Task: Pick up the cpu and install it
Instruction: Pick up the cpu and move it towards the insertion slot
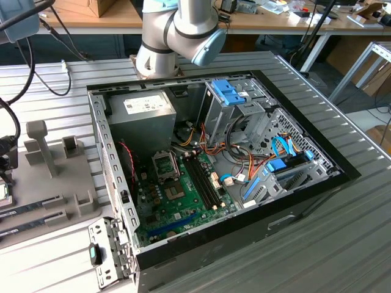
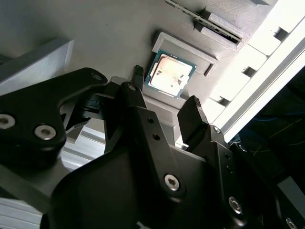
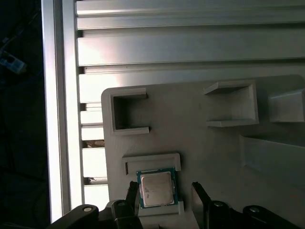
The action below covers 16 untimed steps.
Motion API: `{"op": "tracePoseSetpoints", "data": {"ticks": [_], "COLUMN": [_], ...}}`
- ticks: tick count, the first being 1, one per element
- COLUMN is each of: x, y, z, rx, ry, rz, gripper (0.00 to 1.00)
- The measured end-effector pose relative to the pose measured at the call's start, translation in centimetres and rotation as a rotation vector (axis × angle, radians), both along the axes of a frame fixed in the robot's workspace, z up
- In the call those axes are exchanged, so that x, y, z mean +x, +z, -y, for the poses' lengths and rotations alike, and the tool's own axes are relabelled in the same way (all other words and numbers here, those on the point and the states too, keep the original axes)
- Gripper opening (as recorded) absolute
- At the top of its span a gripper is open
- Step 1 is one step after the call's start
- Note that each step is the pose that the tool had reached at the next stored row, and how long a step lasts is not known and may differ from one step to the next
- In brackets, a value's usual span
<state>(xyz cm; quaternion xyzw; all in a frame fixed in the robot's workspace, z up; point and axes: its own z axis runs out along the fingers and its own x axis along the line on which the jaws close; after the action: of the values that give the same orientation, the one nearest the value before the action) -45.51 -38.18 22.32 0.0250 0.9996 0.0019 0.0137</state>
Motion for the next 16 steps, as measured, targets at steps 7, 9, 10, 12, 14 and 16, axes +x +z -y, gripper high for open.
{"op": "tracePoseSetpoints", "data": {"ticks": [7, 9, 10, 12, 14, 16], "x": [0.00, 0.00, -0.01, 0.00, -0.02, -0.06], "y": [-0.24, -0.30, -0.35, -0.47, -0.71, -0.91], "z": [0.00, 0.01, 0.03, 0.18, 0.31, 0.33], "rx": [-0.0019, -0.0031, -0.0035, -0.0042, -0.0041, -0.0042], "ry": [0.027, 0.045, 0.054, 0.071, 0.089, 0.091], "rz": [0.0001, 0.0001, 0.0002, 0.0001, 0.0002, 0.0001], "gripper": [0.56, 0.56, 0.56, 0.56, 0.56, 0.56]}}
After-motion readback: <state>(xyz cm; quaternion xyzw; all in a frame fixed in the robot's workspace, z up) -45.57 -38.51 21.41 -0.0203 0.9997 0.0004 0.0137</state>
